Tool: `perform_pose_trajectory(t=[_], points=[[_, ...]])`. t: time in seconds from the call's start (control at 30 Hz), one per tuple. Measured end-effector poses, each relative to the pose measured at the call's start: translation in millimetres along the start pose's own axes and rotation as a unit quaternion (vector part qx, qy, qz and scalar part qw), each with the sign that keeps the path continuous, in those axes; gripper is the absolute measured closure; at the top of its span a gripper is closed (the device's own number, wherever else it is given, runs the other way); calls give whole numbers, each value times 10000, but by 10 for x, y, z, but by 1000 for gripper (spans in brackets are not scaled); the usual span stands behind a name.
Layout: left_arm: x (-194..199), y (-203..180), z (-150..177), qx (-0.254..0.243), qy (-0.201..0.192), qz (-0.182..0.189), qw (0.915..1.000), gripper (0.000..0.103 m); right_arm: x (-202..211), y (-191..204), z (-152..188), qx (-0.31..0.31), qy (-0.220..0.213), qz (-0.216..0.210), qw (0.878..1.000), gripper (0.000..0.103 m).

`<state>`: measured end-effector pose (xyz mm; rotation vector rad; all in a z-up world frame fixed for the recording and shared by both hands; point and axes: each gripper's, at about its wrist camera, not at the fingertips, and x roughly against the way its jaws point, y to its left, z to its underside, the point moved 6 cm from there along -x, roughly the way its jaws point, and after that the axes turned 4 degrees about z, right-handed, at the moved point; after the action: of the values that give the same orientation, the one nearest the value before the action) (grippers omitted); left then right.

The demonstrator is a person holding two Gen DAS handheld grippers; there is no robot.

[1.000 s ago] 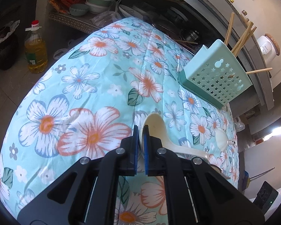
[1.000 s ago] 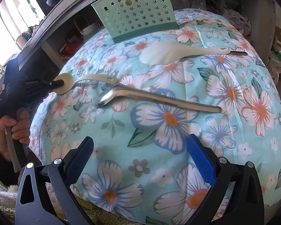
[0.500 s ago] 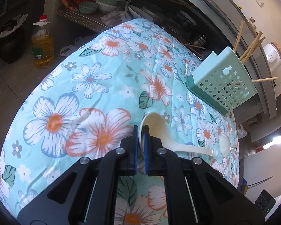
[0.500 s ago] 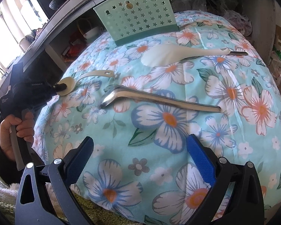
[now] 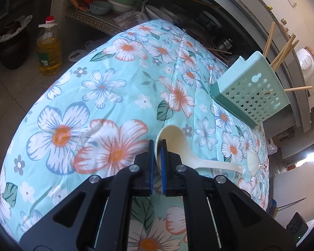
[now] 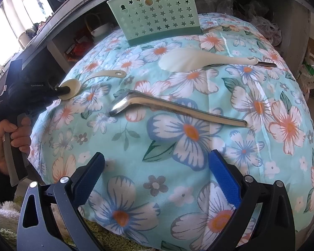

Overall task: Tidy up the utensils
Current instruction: 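Lift the cream ladle off the quilt with the left tool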

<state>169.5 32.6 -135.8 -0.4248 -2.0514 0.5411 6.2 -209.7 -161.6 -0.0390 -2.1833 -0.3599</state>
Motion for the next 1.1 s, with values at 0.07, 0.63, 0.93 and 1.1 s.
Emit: perform_pose_trajectory(t=[0.07, 0.63, 0.93, 1.1], points=[[-3, -4, 6, -1, -1, -14, 10000, 98, 3, -2, -1, -19, -4, -20, 10000, 6], [-11, -4, 12, -11, 7, -35, 10000, 98, 6, -29, -3, -169, -10, -149, 9997, 6], [-10, -1, 14, -16, 9, -38, 10000, 98, 30, -65, -9, -344, -46, -313, 9989, 6], [-11, -4, 14, -11, 8, -38, 10000, 98, 44, -105, -31, -564, -21, -477, 9973, 6]])
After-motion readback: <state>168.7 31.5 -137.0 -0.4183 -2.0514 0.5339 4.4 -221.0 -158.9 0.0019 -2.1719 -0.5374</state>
